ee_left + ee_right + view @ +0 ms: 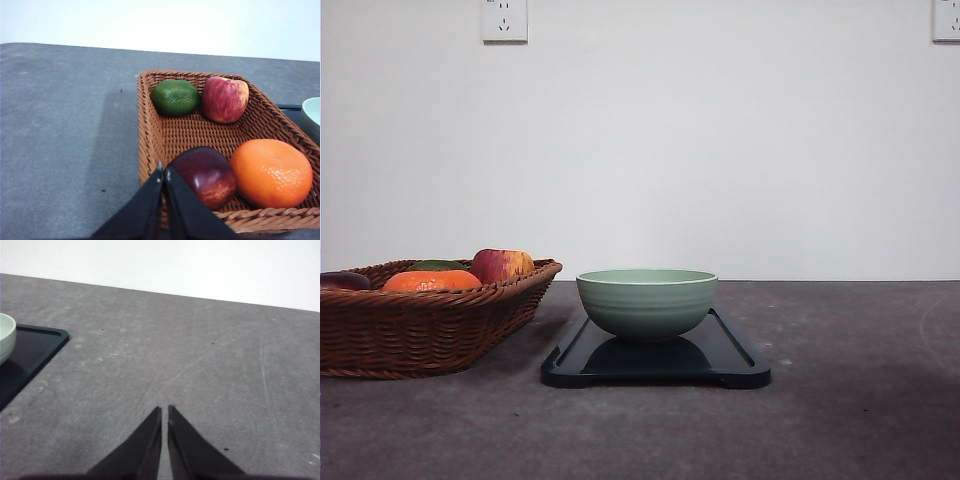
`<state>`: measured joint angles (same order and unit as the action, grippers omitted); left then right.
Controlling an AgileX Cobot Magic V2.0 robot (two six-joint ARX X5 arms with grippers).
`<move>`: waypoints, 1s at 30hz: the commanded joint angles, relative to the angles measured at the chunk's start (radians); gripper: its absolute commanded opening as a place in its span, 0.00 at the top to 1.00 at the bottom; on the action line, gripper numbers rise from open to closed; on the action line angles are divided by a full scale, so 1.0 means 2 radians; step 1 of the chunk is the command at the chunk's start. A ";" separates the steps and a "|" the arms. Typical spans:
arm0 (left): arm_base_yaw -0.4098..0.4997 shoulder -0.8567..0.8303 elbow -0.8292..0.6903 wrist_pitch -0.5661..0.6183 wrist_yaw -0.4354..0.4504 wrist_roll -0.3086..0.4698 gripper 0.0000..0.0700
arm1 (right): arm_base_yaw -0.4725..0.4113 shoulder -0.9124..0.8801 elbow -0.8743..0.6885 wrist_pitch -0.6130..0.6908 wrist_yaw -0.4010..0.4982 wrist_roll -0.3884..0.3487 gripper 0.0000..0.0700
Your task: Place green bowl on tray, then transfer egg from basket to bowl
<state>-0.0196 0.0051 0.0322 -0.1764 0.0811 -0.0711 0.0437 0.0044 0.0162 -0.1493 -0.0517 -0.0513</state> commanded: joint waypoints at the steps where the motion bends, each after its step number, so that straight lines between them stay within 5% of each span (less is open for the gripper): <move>1: 0.001 -0.001 -0.010 -0.002 -0.001 0.000 1.00 | 0.000 0.000 -0.002 0.004 0.000 0.005 0.98; 30: 0.001 -0.001 -0.010 -0.002 -0.001 0.000 1.00 | 0.000 0.000 -0.002 0.004 0.000 0.005 0.98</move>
<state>-0.0196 0.0051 0.0322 -0.1764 0.0811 -0.0711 0.0437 0.0044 0.0162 -0.1493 -0.0517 -0.0513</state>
